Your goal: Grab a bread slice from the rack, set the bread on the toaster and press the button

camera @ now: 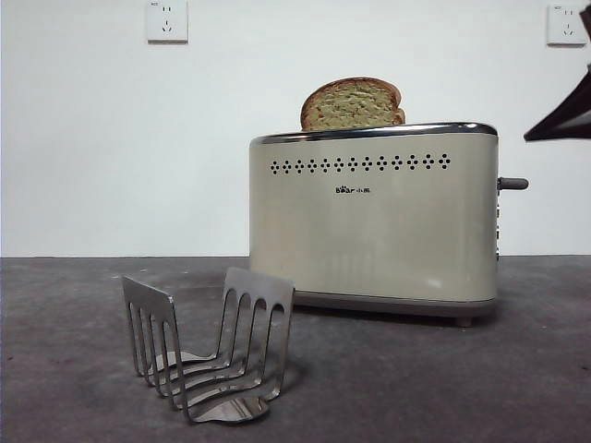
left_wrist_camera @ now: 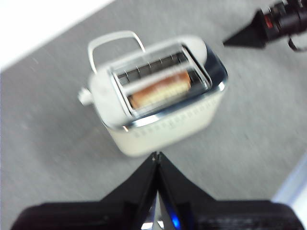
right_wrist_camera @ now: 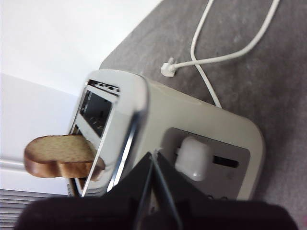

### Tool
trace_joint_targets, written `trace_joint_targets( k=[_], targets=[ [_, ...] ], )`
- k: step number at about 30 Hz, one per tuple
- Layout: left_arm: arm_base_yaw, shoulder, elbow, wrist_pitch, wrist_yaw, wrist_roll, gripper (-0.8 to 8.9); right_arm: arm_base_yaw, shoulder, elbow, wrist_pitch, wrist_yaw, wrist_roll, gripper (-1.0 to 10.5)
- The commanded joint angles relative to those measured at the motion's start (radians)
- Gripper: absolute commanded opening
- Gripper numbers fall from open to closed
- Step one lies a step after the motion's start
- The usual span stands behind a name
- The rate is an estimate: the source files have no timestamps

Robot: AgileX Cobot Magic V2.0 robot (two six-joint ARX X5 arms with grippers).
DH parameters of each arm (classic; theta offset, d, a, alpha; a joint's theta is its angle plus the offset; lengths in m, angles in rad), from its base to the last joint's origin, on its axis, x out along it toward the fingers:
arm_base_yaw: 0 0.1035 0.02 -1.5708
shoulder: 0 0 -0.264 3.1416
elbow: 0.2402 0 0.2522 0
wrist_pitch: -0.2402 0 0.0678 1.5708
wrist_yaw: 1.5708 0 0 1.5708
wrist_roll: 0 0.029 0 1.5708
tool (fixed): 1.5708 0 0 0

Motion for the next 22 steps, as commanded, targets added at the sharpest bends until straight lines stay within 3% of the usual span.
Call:
trace_joint_targets(
  k=[1, 13, 22],
  targets=[
    [0.002, -0.018, -0.045, 0.001, 0.022, -0.016, -0.04, 0.001, 0.024, -0.002, 0.013, -0.007, 0.002, -0.1],
    [0.002, -0.093, -0.269, 0.001, 0.035, -0.051, -0.04, 0.043, 0.106, -0.002, 0.025, 0.002, -0.02, -0.1],
    [0.002, -0.116, -0.335, 0.001, 0.035, -0.057, -0.04, 0.053, 0.139, -0.002, 0.021, 0.063, -0.025, -0.1]
  ],
)
